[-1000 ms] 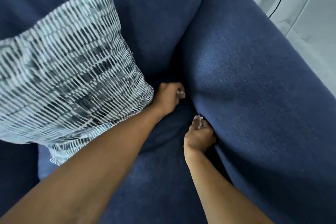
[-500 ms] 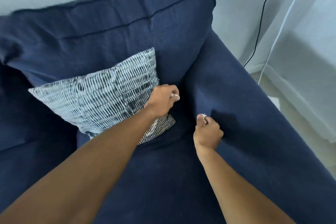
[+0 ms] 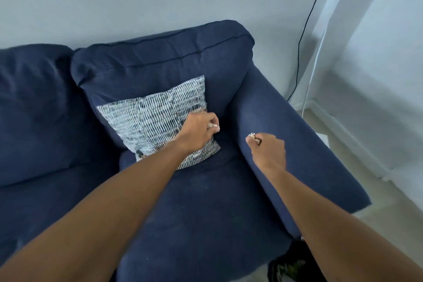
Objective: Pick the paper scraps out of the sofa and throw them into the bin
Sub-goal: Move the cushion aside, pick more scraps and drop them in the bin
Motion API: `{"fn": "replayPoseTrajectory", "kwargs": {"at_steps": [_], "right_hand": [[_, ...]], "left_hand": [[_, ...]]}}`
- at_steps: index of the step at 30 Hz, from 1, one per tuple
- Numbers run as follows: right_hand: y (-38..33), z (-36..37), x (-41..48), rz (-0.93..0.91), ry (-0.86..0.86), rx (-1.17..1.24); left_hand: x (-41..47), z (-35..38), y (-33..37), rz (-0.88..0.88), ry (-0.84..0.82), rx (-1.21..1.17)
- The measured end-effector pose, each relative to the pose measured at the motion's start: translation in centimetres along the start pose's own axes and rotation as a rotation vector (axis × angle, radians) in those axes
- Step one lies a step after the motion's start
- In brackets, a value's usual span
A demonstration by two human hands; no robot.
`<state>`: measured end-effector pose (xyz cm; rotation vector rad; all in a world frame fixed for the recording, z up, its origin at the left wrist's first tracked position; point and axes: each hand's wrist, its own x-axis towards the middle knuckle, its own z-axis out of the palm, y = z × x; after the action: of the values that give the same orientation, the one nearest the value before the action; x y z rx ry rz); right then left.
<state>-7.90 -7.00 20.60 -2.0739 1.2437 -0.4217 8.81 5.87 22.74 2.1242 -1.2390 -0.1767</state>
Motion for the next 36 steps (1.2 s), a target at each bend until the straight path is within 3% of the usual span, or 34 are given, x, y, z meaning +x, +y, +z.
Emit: {"fn": "replayPoseTrajectory", "kwargs": {"at_steps": [5, 14, 30, 36], "right_hand": [[0.3, -4.2, -3.2, -0.091, -0.056, -0.154], [4.1, -11.0, -6.1, -0.035, -0.138, -0.238], [18.7, -18.4, -10.4, 0.021, -0.194, -0.447], [24.8, -18.6, -11.8, 0.149, -0.179, -0.373]], "left_hand": [[-3.5, -0.8, 2.6, 0.002, -0.004, -0.009], [-6.5, 2.7, 8.3, -0.01, -0.046, -0.038], [-10.4, 16.7, 17.0, 0.012, -0.318, -0.098], [-12.1, 21.4, 18.0, 0.022, -0.406, -0.083]]}}
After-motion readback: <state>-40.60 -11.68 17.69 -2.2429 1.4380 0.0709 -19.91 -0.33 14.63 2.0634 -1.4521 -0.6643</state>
